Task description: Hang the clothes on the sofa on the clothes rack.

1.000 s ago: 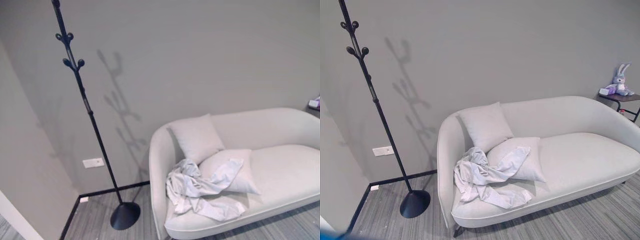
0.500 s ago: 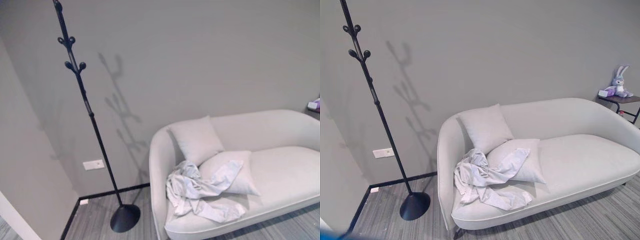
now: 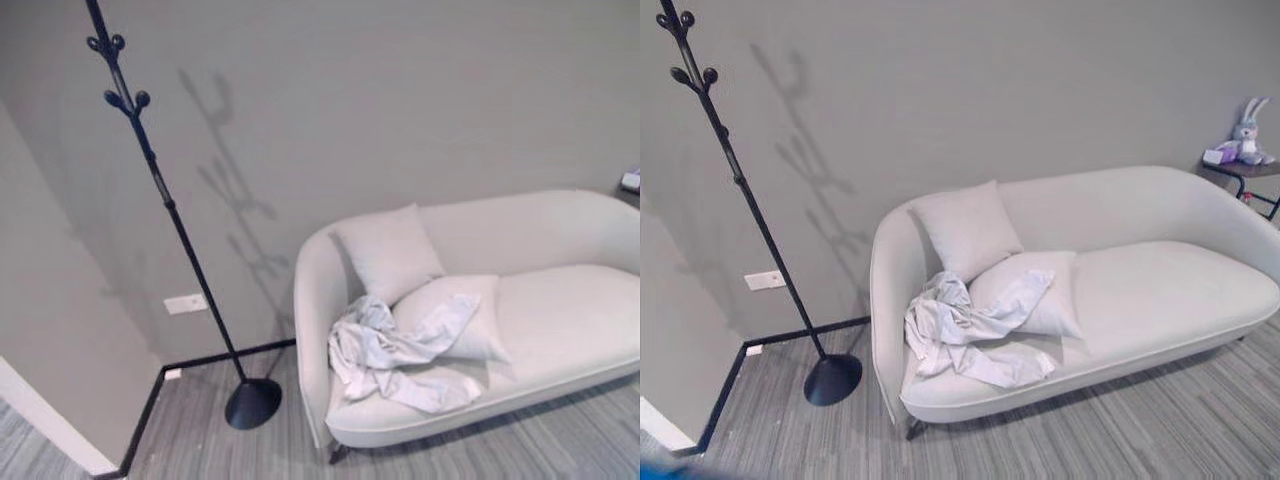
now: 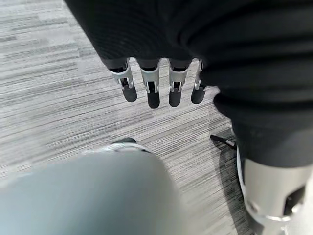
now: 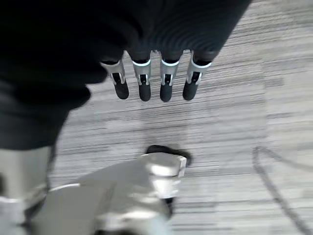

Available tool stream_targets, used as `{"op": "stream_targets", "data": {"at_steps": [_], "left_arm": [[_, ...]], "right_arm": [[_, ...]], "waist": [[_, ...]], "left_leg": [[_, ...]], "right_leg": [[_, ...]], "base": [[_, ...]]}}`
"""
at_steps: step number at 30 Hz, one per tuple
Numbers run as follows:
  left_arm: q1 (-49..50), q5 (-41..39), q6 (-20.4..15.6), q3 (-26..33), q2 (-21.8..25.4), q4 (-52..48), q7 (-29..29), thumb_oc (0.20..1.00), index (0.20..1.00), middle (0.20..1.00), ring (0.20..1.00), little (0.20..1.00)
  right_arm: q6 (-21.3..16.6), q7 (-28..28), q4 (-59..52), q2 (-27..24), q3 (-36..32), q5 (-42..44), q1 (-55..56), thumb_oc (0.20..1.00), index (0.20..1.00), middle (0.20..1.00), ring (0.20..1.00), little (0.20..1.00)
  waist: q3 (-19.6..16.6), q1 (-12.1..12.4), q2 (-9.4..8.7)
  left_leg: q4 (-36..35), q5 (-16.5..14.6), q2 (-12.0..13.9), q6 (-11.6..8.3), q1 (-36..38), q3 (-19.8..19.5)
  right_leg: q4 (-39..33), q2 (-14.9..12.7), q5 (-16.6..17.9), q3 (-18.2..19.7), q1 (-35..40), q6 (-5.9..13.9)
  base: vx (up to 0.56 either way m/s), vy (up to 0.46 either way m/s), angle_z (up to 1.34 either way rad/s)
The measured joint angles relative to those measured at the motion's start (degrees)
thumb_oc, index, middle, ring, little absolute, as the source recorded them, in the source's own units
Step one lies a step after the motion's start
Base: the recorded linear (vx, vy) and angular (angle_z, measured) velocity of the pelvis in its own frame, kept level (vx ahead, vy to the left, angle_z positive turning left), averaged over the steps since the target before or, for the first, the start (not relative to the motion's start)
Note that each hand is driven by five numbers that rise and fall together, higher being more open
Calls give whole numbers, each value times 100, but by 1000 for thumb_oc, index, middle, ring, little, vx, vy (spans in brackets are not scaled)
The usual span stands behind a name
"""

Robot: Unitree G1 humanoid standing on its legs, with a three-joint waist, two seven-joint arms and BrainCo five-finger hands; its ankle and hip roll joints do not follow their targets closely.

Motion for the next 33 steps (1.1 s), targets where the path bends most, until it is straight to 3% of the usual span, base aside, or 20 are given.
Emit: {"op": "stream_targets", "data": {"at_steps": [2, 4, 7, 10, 11, 12, 13, 14, 15, 19, 20, 22, 24, 25, 27, 28, 29, 31, 32, 33], "left_arm": [[-53, -75, -31, -3, -15, -1, 55, 1000, 1000, 1000, 1000, 1000], [-202, -267, -32, 53, -154, 0, 93, 1000, 1000, 1000, 1000, 1000], [-226, -316, -74, 195, -367, 1, 100, 1000, 1000, 1000, 1000, 1000], [-213, -320, -101, 238, -388, 28, 105, 1000, 1000, 1000, 1000, 1000], [-189, -320, -143, 241, -438, 133, 103, 1000, 1000, 1000, 1000, 1000], [-166, -321, -143, 245, -468, 216, 102, 1000, 1000, 1000, 1000, 1000], [-153, -321, -140, 280, -424, 213, 110, 1000, 1000, 1000, 1000, 1000], [-130, -318, -143, 275, -320, 165, 136, 1000, 1000, 1000, 1000, 1000], [-242, -244, -147, -15, -98, -2, 191, 1000, 1000, 1000, 1000, 1000], [-474, 148, -204, -515, -7, -155, 218, 1000, 1000, 1000, 1000, 1000], [-595, 255, -197, -616, -46, -127, 243, 1000, 1000, 1000, 1000, 1000], [-586, 256, -199, -634, -33, -215, 245, 1000, 1000, 1000, 1000, 1000], [-417, 256, -210, -662, -85, -422, 247, 1000, 1000, 1000, 1000, 1000], [-354, 260, -219, -703, -170, -468, 251, 1000, 1000, 1000, 1000, 1000], [-475, 289, -215, -686, -133, -426, 340, 1000, 1000, 1000, 1000, 1000], [-480, 383, -262, -677, -164, -425, 466, 1000, 1000, 1000, 1000, 1000], [-462, 385, -240, -625, -205, -346, 527, 1000, 1000, 1000, 1000, 1000], [-410, 395, -251, -494, -261, -328, 548, 1000, 1000, 1000, 1000, 1000], [-344, 422, -268, -258, -223, -343, 586, 1000, 1000, 1000, 1000, 1000], [-125, 424, -256, 70, -163, -351, 659, 1000, 1000, 1000, 1000, 1000]], "right_arm": [[-2, -4, -36, -55, -7, 0, -100, 1000, 1000, 1000, 1000, 1000], [-36, -5, -47, -229, -18, -6, -337, 1000, 1000, 1000, 1000, 1000], [-27, -3, -5, -293, -29, -117, -248, 1000, 1000, 1000, 1000, 1000], [-13, 0, 123, -306, -202, -216, -109, 1000, 1000, 1000, 1000, 1000], [42, 2, 257, -393, -242, -221, -97, 1000, 1000, 1000, 1000, 1000], [48, -12, 310, -451, -245, -220, -59, 1000, 1000, 1000, 1000, 1000], [41, 3, 339, -345, -239, -220, -27, 1000, 1000, 1000, 1000, 1000], [14, 15, 323, -240, -246, -215, -10, 1000, 1000, 1000, 1000, 1000], [1, -13, 138, -112, -435, -192, 74, 1000, 1000, 1000, 1000, 1000], [25, -13, -79, -237, -433, -222, -146, 1000, 1000, 1000, 1000, 1000], [21, -3, -122, -194, -387, -221, -371, 1000, 1000, 1000, 1000, 1000], [21, -26, -303, -195, -364, -220, -670, 1000, 1000, 1000, 1000, 1000], [-25, -69, -560, -464, -357, -220, -728, 1000, 1000, 1000, 1000, 1000], [-69, -187, -655, -524, -269, -223, -800, 1000, 1000, 1000, 1000, 1000], [-47, -583, -482, -453, -211, -234, -944, 1000, 1000, 1000, 1000, 1000], [-159, -843, -588, -180, -377, -211, -1181, 1000, 1000, 1000, 1000, 1000], [-154, -978, -768, -84, -382, -203, -1211, 1000, 1000, 1000, 1000, 1000], [-282, -1064, -1330, -74, -228, -206, -993, 1000, 1000, 1000, 1000, 1000], [-147, -1157, -1969, -160, -248, -227, -724, 1000, 1000, 1000, 1000, 1000], [75, -1350, -4146, -484, -252, -402, -64, 1000, 1000, 1000, 1000, 1000]], "waist": [[36, 4, 59], [231, 0, 221], [297, 1, 315], [272, 37, 336], [132, 81, 448], [21, 122, 509], [-88, 150, 332], [-175, 120, 209], [-288, -36, 131], [-377, -16, 190], [-383, 15, 155], [-236, 63, 168], [-276, 114, 397], [-321, 135, 587], [-325, 53, 644], [-195, 110, 762], [-108, 17, 859], [29, -60, 926], [143, -146, 730], [290, -364, 483]], "left_leg": [[-707, 150, 496, -166, -74, -441], [-1147, 179, 1118, -159, -241, -356], [-1131, 184, 1146, -152, -251, -72], [-1109, 184, 921, -152, -202, -73], [-1121, 163, 784, -151, -138, -60], [-1106, 459, 660, -368, -77, -48], [-1033, 602, 333, -460, 54, 127], [-1070, 587, 108, -371, 99, 194], [-1187, 430, -259, -126, 183, 243], [-1170, 134, -603, 382, 308, 435], [-1107, 67, -803, 478, 415, 629], [-468, -116, -808, 682, 328, 878], [-852, -189, -922, 860, 626, 1003], [-1186, -225, -977, 874, 861, 871], [-1198, -472, -956, 840, 869, 510], [-1198, -506, -825, 818, 859, 523], [-1198, -534, -684, 846, 857, 554], [-1195, -453, -555, 735, 901, 637], [-1200, -571, -579, 720, 1049, 595], [-1234, -670, -622, 549, 1228, 477]], "right_leg": [[-49, 36, 62, 33, -128, 124], [-49, 71, 36, 229, -197, 191], [-333, -194, -72, 414, 228, 372], [-646, -566, -252, 449, 736, 674], [-841, -786, -330, 513, 945, 811], [-995, -952, -346, 607, 1090, 957], [-1107, -1324, -295, 723, 1214, 1085], [-1131, -1528, -151, 723, 1228, 1143], [-608, -1797, 327, 706, 1017, 1456], [492, -2065, 558, 1068, 173, 1696], [243, -2125, 1022, 974, 84, 1706], [473, -2261, 1574, 797, -62, 1657], [681, -2419, 1884, 365, -109, 1694], [853, -2440, 1747, 289, -115, 1747], [808, -2207, 1052, 391, -165, 1640], [553, -1658, 542, 476, -472, 1423], [425, -1261, 451, 482, -670, 1327], [1, -688, 573, 610, -990, 1321], [-315, -456, 788, 772, -1271, 1272], [-701, -277, 1451, 1076, -1278, 1257]], "base": [[251, 284, 2], [332, 255, -32], [442, 275, -27], [535, 317, -8], [304, 180, -40], [370, 259, -59], [305, 256, -44], [476, 446, -5], [307, 363, 20], [154, 237, -26], [198, 347, -42], [139, 246, -56], [126, 139, -44], [168, 145, 4], [139, 108, 13], [64, 37, -19], [55, 0, -19], [129, -14, 13], [209, -53, 34], [175, -66, 29]]}}
